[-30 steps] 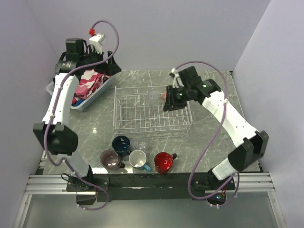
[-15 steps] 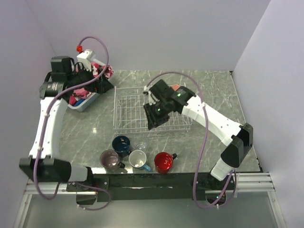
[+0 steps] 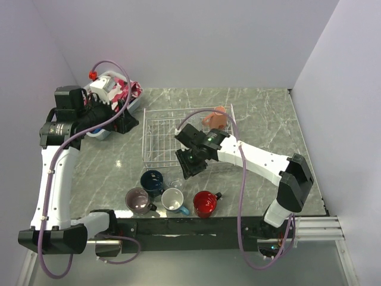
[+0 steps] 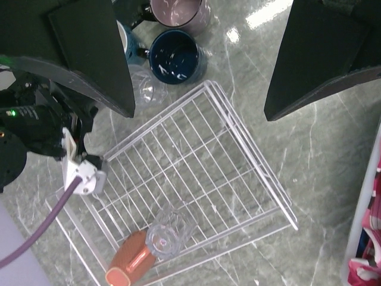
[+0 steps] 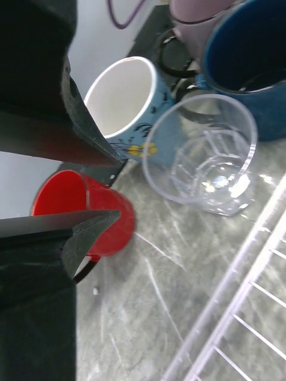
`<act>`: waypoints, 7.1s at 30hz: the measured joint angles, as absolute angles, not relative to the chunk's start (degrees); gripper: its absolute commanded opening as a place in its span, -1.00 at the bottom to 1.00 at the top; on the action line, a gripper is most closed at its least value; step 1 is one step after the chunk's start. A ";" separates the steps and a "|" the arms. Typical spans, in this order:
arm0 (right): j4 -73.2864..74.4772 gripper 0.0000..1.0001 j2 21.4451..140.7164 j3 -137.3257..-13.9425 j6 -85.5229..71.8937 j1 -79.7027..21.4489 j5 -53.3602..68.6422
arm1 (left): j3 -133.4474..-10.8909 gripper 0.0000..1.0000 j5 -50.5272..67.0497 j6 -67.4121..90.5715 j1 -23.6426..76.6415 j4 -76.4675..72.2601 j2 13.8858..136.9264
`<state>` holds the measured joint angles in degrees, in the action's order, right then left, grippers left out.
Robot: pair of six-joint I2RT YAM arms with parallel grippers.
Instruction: Load the cups into the dish rack
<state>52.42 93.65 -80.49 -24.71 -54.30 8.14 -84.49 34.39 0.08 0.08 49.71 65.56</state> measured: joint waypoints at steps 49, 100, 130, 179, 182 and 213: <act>55.27 -1.00 93.73 -95.09 -25.08 -51.66 -4.82 | -90.54 0.93 39.90 2.00 0.10 51.72 71.07; -10.20 -1.00 113.91 -109.49 -72.40 -21.52 58.63 | -104.16 0.93 76.44 67.16 3.49 -14.70 105.47; -8.16 0.07 114.19 -111.74 -72.62 -23.59 57.93 | -103.20 -0.98 75.64 71.33 7.27 -20.45 104.71; 23.55 0.09 75.72 -76.79 -45.36 -3.03 44.82 | -118.17 -0.98 5.50 -22.00 27.00 64.20 122.10; 23.59 0.09 74.98 -76.38 -45.54 -2.76 44.84 | -117.84 -0.98 4.64 -22.00 27.53 62.87 124.14; 22.41 0.06 73.84 -73.60 -46.26 -2.35 45.50 | -117.34 0.93 10.41 -18.57 27.70 52.16 128.14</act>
<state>22.41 73.84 -73.60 -46.26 -2.35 45.50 -117.34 10.41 -18.57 27.70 52.16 128.14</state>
